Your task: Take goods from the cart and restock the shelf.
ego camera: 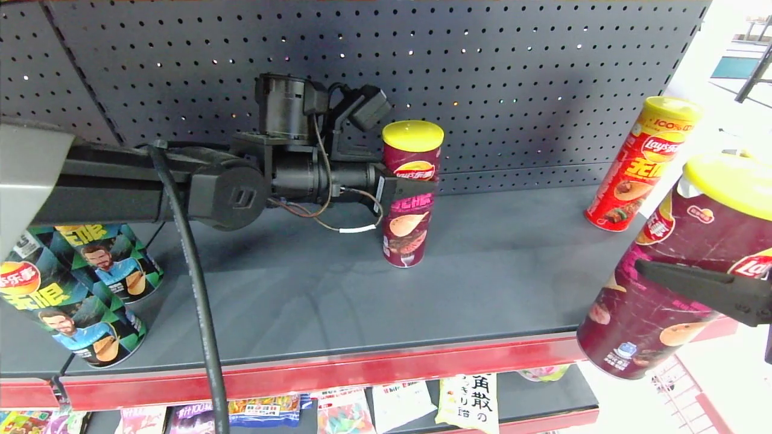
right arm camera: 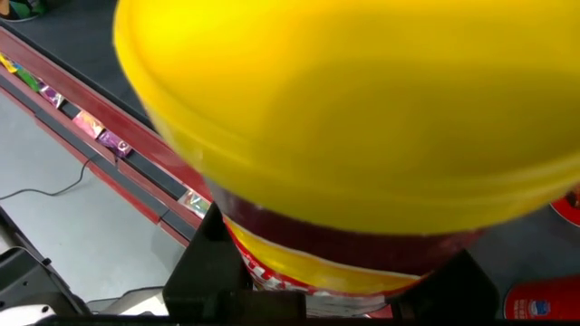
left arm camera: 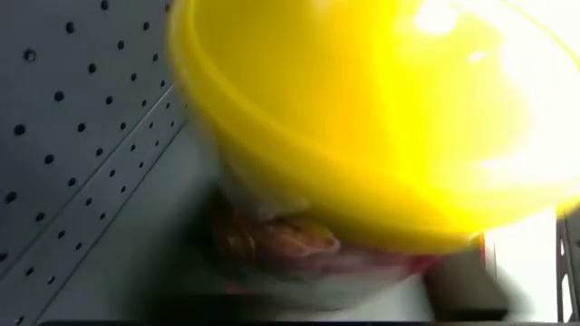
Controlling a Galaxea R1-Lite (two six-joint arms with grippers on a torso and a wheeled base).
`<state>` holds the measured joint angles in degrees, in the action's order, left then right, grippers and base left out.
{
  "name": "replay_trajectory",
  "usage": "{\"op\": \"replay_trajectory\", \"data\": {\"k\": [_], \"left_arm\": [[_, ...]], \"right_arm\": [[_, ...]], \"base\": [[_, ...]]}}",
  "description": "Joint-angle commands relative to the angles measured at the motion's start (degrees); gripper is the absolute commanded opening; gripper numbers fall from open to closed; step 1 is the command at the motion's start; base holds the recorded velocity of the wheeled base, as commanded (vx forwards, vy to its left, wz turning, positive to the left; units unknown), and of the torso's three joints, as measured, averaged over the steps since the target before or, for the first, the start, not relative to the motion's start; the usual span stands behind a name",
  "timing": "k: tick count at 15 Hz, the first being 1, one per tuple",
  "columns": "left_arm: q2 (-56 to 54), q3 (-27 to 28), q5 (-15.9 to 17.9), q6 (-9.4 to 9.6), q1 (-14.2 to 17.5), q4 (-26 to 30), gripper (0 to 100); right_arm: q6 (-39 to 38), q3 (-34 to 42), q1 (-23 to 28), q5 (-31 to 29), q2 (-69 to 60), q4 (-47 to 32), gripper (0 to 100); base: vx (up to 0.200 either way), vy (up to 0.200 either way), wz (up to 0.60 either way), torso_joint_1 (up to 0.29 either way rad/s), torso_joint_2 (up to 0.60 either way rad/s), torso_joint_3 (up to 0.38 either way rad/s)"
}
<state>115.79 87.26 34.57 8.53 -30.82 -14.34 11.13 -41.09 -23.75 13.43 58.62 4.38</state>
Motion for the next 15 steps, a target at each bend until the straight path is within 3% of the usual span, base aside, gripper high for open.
{"op": "replay_trajectory", "data": {"k": [1, 4, 8, 12, 15], "left_arm": [[-0.39, -0.60, -0.03, -0.10, -0.12, 0.01, 0], [-1.26, -1.30, 0.06, -0.18, -0.12, 0.01, 0], [-8.38, -8.77, 0.32, -2.56, -0.12, -0.08, 0], [-14.10, -15.54, 0.41, -2.64, -1.61, -0.08, 0], [-16.03, -17.56, 0.32, -2.64, -3.46, -0.08, 0]], "right_arm": [[0.03, 0.05, 0.19, 0.01, -0.09, 0.02, 0], [0.03, 0.05, 0.19, 0.01, 0.00, 0.02, 0], [0.03, -0.21, 0.90, 0.01, 0.44, 0.02, 0], [0.03, -0.74, 0.90, 0.10, 0.70, 0.02, 0], [-0.06, -0.39, 0.81, 0.10, 0.53, 0.02, 0]], "base": [[0.000, 0.000, 0.00, 0.000, 0.00, 0.000], [0.000, 0.000, 0.00, 0.000, 0.00, 0.000], [0.000, 0.000, 0.00, 0.000, 0.00, 0.000], [0.000, 0.000, 0.00, 0.000, 0.00, 0.000], [0.000, 0.000, 0.00, 0.000, 0.00, 0.000]]}}
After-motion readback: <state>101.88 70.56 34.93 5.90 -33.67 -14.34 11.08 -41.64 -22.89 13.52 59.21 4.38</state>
